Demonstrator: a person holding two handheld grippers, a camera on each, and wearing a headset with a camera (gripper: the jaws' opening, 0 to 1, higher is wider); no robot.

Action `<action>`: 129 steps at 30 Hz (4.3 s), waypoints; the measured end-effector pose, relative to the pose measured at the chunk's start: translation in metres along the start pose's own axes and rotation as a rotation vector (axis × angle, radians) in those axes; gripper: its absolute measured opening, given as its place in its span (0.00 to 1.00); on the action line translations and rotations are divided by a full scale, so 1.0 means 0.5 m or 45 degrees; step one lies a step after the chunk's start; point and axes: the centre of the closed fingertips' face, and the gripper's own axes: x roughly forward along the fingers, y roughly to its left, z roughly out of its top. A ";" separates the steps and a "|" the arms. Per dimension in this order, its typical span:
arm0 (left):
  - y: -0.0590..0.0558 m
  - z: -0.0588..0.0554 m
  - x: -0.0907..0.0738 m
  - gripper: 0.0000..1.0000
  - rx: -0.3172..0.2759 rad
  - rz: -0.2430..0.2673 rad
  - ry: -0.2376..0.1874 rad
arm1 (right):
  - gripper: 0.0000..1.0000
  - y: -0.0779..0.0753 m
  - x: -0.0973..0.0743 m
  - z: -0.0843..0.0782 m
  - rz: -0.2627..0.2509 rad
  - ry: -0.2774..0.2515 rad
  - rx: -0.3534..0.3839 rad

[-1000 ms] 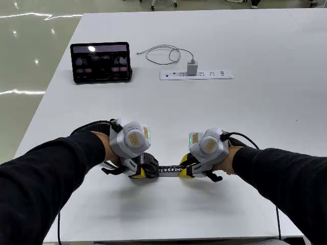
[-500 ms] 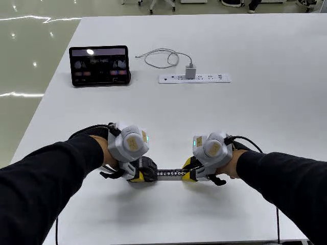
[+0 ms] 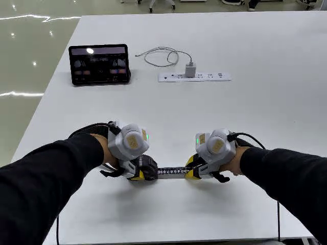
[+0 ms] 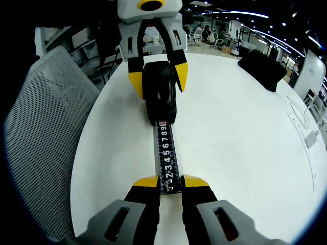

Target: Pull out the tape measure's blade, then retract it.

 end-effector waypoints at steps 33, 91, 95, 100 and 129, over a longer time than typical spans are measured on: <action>0.000 0.001 0.000 0.32 -0.009 0.005 0.002 | 0.11 0.001 -0.016 -0.024 -0.006 0.035 0.016; -0.001 0.001 0.001 0.32 -0.012 0.015 0.010 | 0.11 -0.011 -0.069 -0.095 -0.025 0.074 0.041; -0.002 0.001 0.002 0.32 -0.011 0.015 0.015 | 0.11 -0.010 -0.073 -0.100 -0.027 0.072 0.051; -0.003 0.002 0.003 0.32 -0.006 0.013 0.027 | 0.11 -0.010 -0.077 -0.105 -0.029 0.071 0.058; -0.004 0.003 0.004 0.32 -0.003 -0.009 0.019 | 0.11 -0.008 -0.101 -0.135 -0.035 0.055 0.086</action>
